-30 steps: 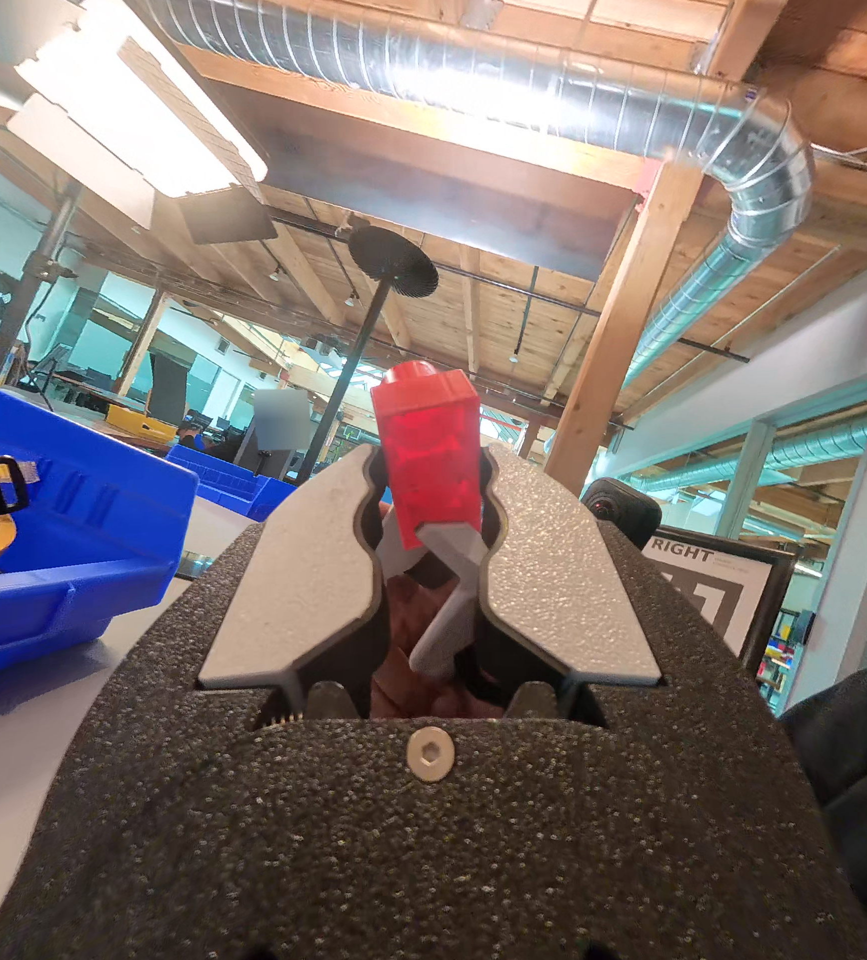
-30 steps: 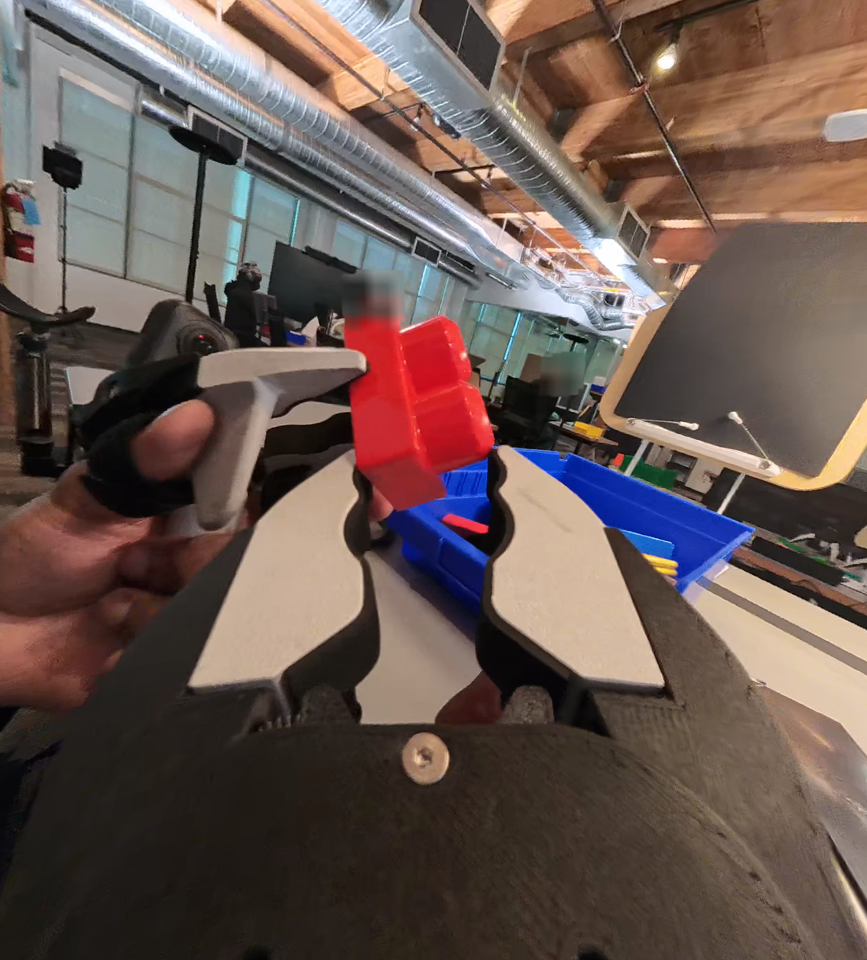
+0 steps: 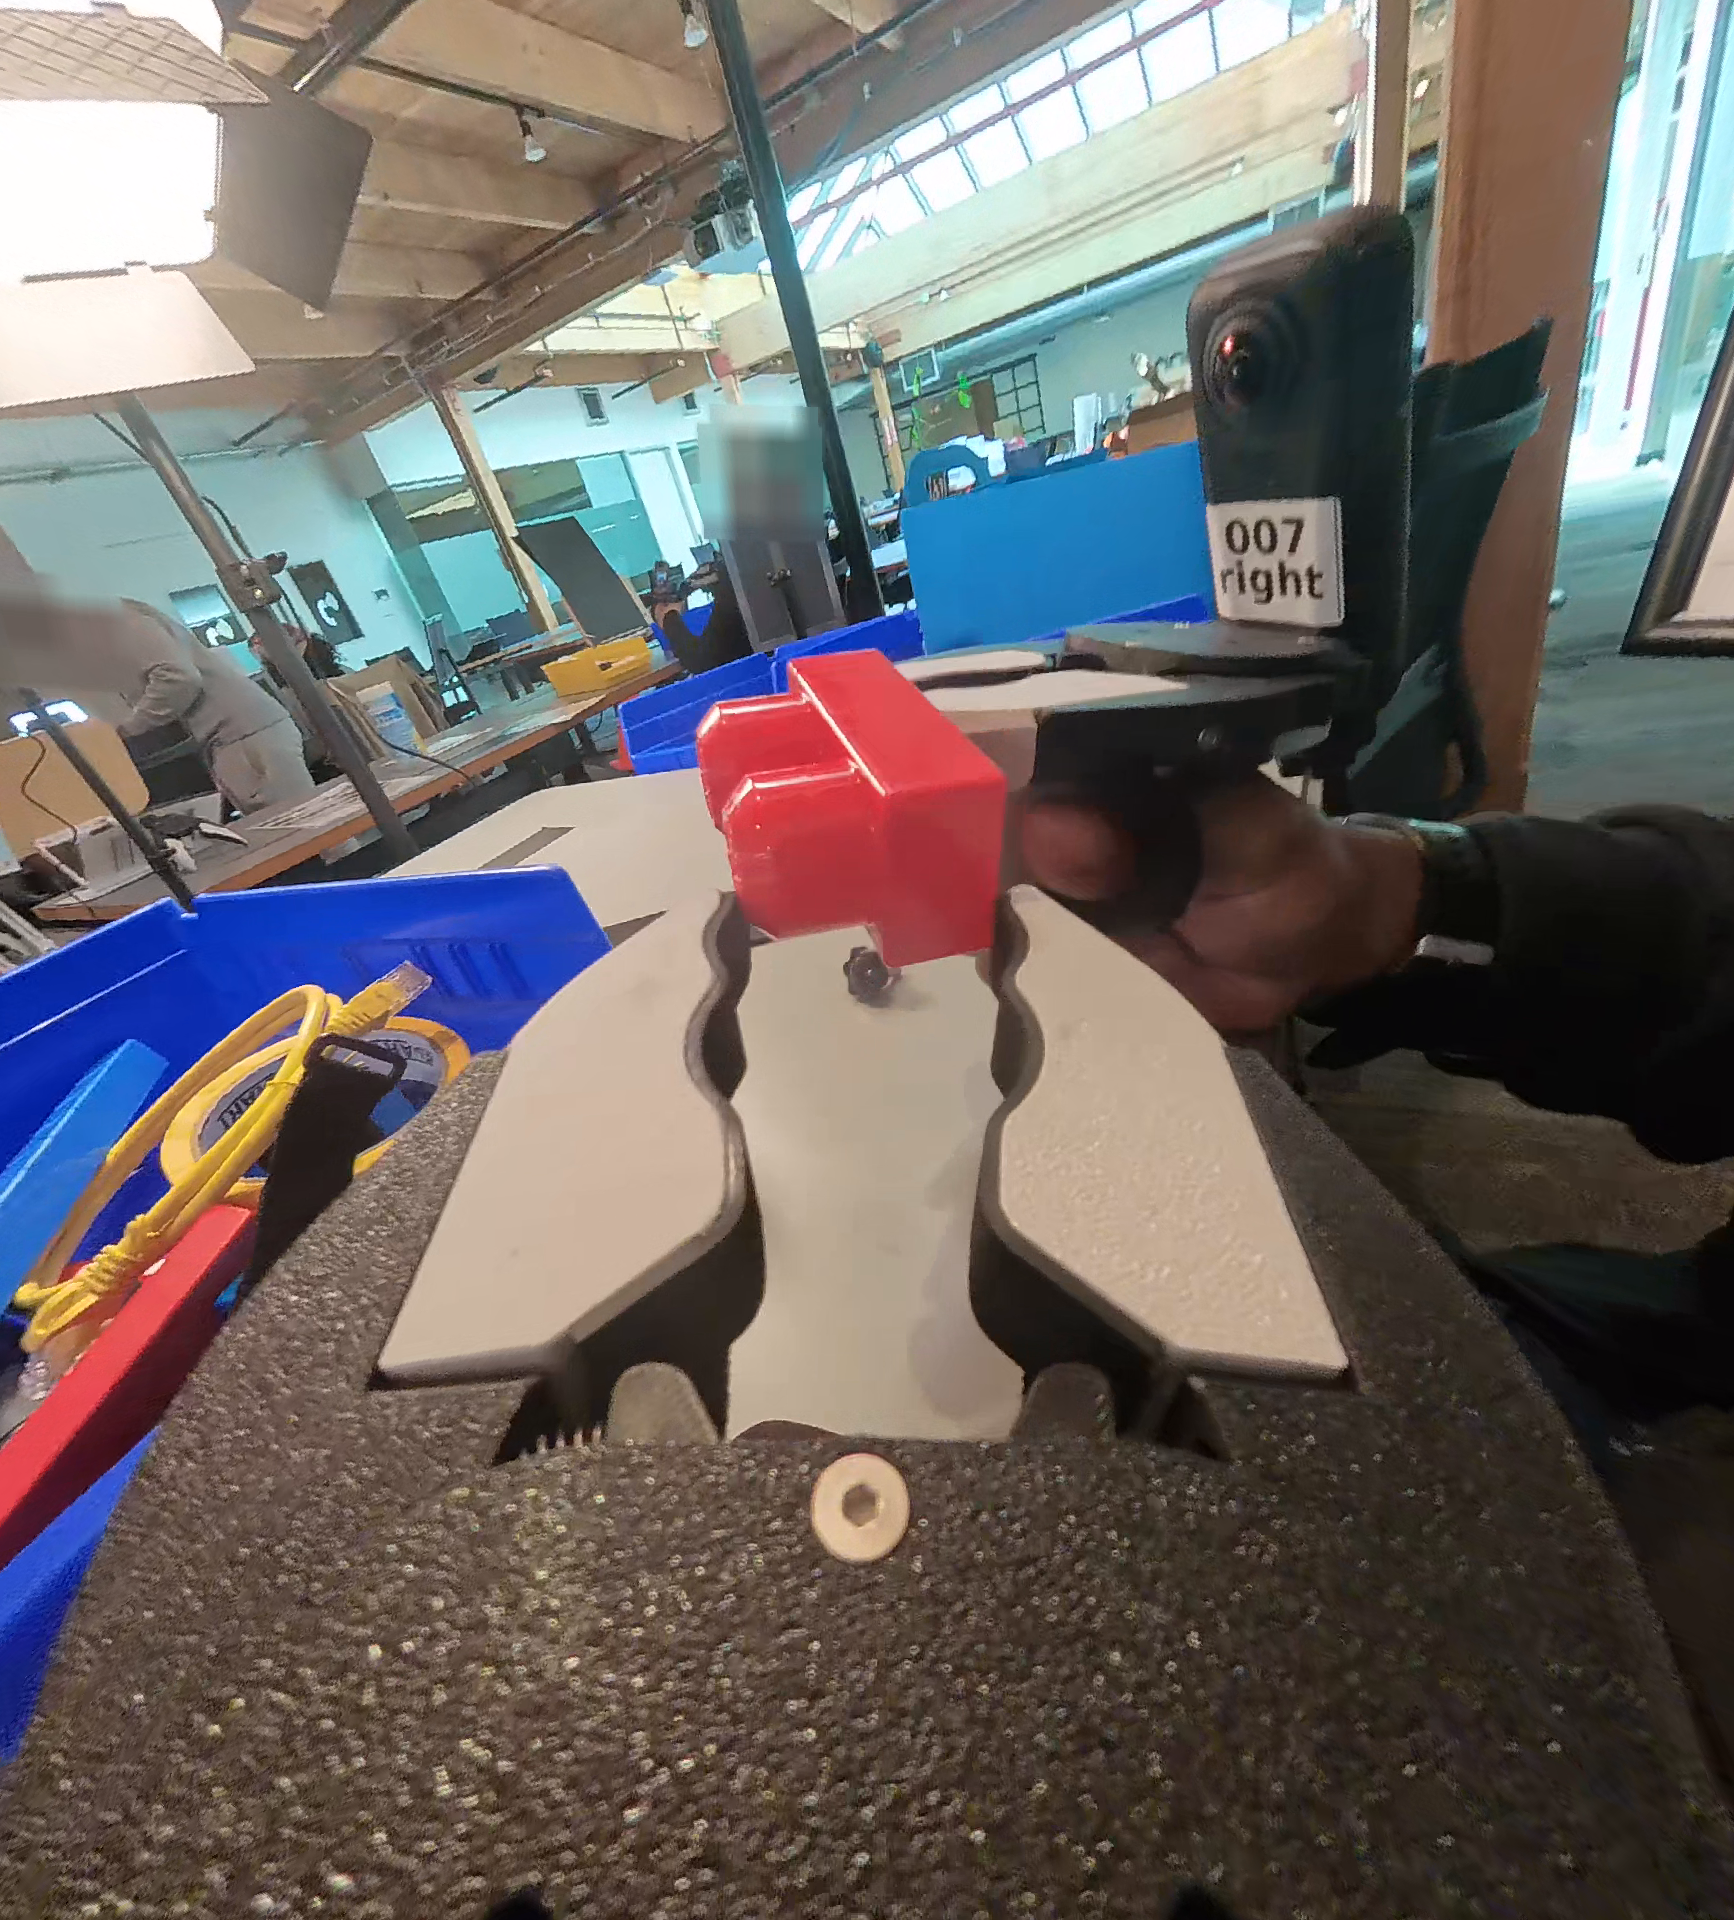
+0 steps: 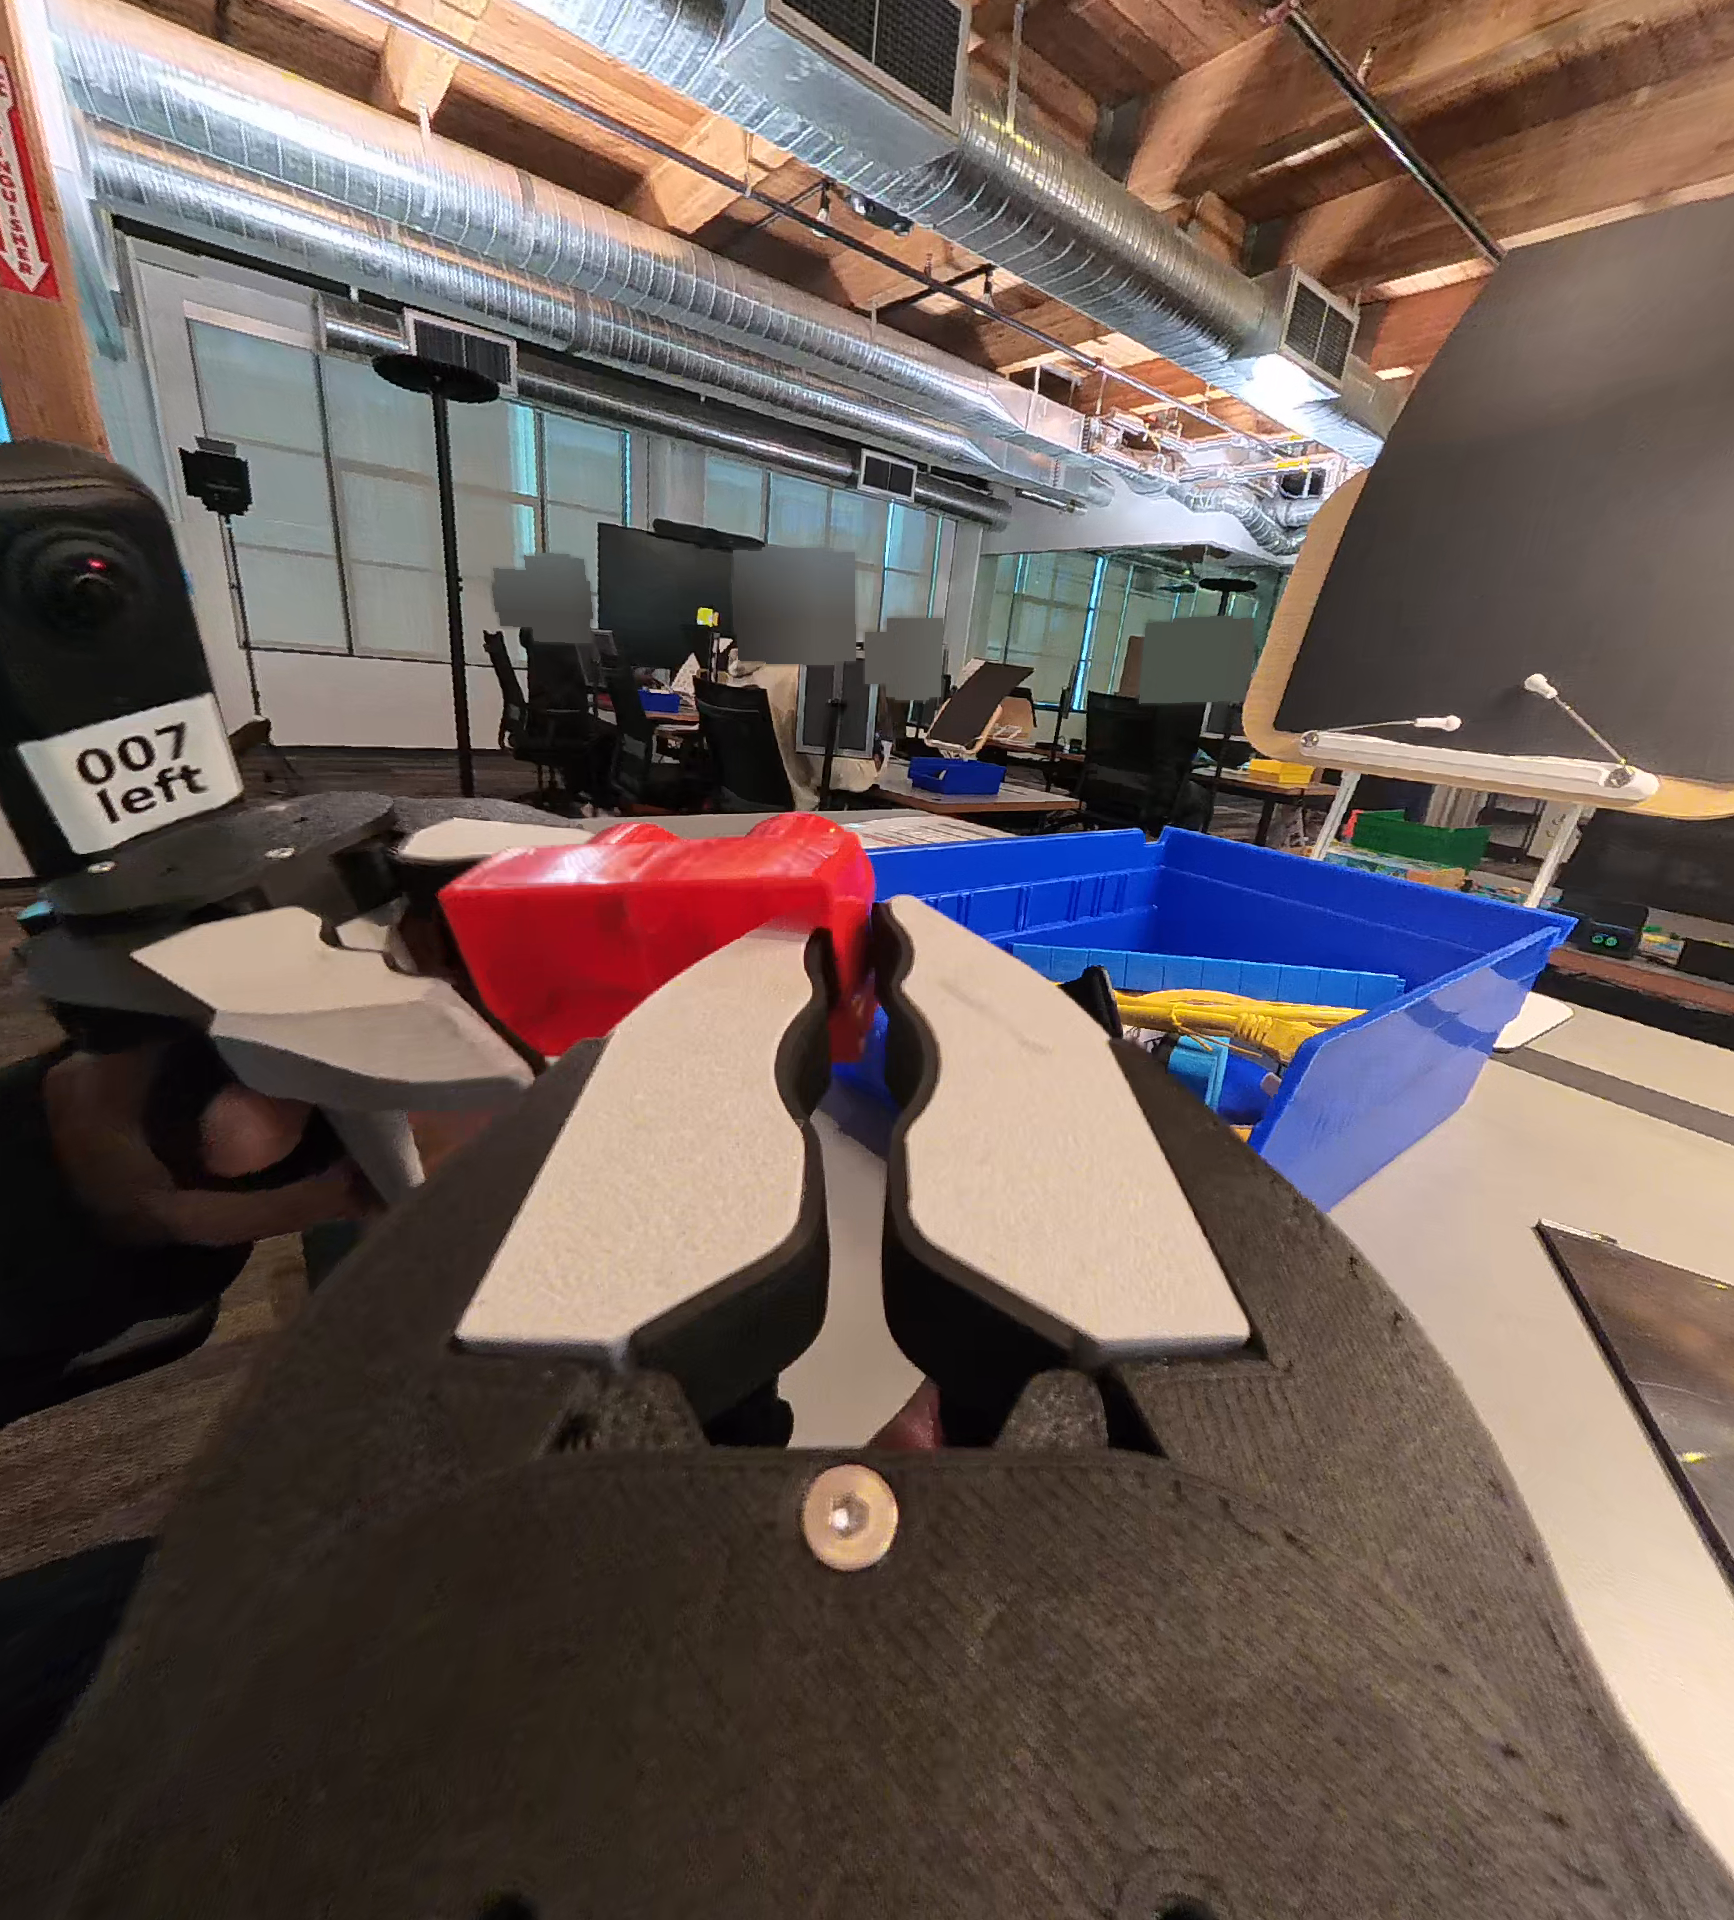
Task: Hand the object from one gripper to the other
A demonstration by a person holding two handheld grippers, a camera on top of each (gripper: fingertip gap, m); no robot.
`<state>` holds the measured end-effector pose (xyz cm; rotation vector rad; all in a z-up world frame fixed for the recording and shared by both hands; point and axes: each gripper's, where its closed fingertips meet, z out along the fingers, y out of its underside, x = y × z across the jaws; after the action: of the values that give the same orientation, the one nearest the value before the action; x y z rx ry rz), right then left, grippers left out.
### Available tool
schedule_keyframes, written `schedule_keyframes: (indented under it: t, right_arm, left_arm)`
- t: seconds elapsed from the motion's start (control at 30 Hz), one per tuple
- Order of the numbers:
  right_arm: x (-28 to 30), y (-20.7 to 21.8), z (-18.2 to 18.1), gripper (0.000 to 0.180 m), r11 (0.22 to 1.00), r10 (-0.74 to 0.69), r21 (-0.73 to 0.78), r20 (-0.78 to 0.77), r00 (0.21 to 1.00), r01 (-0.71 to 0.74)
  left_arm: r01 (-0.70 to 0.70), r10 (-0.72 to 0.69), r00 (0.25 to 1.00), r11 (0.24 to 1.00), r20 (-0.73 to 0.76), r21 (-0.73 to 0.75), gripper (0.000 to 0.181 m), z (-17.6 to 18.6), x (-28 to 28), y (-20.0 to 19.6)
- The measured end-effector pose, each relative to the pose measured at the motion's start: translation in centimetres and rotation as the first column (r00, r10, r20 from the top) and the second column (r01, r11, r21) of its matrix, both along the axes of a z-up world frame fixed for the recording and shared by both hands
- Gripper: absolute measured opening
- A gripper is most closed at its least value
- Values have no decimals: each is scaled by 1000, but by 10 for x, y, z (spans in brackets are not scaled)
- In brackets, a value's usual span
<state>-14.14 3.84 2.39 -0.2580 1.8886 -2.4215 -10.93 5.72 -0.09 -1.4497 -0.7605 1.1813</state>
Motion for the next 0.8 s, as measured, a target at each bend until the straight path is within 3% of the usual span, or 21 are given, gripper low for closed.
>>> schedule_keyframes:
  t: [0.17, 0.37, 0.53, 0.63, 0.73, 0.8]
  right_arm:
    - [1, -2, -2, 16, 997, -78, 1, -84, 993, 78]
    - [4, -3, -8, 30, 988, -148, -12, -295, 944, 151]
    - [12, -4, -7, 52, 984, -172, -36, -395, 903, 172]
    - [14, -7, -7, 59, 968, -245, -84, -513, 823, 236]
    - [17, -14, -18, 60, 957, -266, -73, -611, 745, 281]
    - [14, -15, -20, 42, 945, -302, -95, -627, 718, 314]
  left_arm:
    - [4, 4, 999, 989, -51, 145, 45, 13, 4, -11]
    - [63, -39, 996, 948, -81, 313, 44, 23, 12, -28]
    - [51, -35, 998, 938, -51, 342, 43, 21, 9, -31]
    - [30, -32, 999, 940, 0, 340, 43, 16, 7, -29]
    - [49, -71, 996, 938, 50, 342, 42, 10, 6, -21]
    - [71, -105, 991, 938, 83, 338, 42, 7, 5, -14]
